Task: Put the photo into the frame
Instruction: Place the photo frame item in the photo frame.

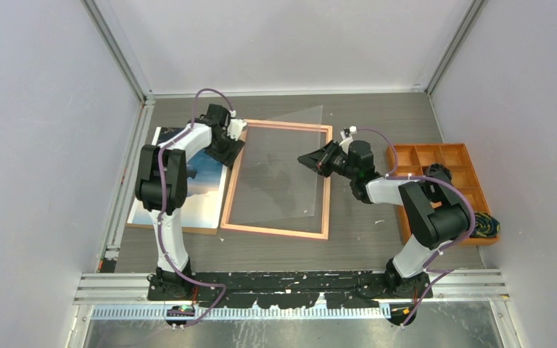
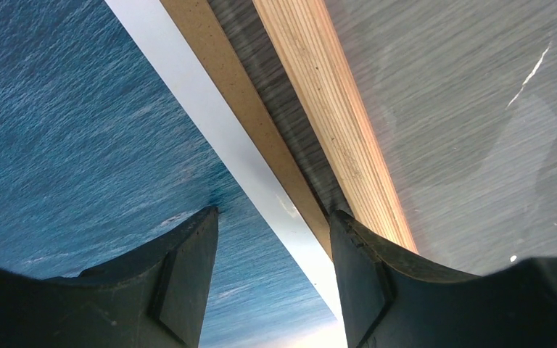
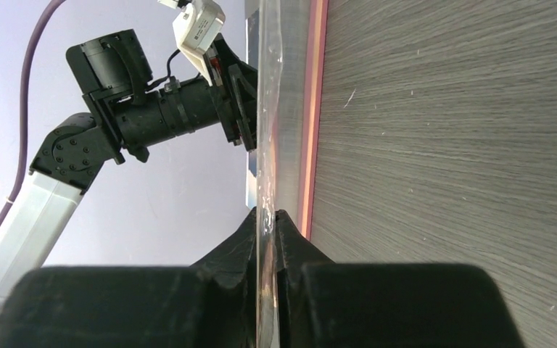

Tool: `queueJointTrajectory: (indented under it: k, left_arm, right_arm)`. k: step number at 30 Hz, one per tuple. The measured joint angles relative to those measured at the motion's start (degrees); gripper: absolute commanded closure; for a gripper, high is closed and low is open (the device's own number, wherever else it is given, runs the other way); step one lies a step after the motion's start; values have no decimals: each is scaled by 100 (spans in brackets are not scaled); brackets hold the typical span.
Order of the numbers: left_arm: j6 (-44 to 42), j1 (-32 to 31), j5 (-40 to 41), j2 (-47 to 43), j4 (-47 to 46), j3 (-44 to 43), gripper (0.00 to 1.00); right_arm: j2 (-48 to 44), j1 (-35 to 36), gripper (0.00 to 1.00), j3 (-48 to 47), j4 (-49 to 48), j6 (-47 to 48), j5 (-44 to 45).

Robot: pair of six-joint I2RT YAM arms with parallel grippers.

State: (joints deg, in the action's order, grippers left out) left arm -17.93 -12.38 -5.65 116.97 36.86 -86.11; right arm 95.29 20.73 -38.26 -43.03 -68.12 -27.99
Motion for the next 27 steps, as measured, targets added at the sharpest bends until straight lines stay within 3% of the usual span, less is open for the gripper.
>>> queueJointTrajectory:
  k: [27]
  left_arm:
    - [-28, -2, 2, -76, -129, 140, 40]
  right_arm:
    - [-76, 131, 99, 4, -46, -507, 238]
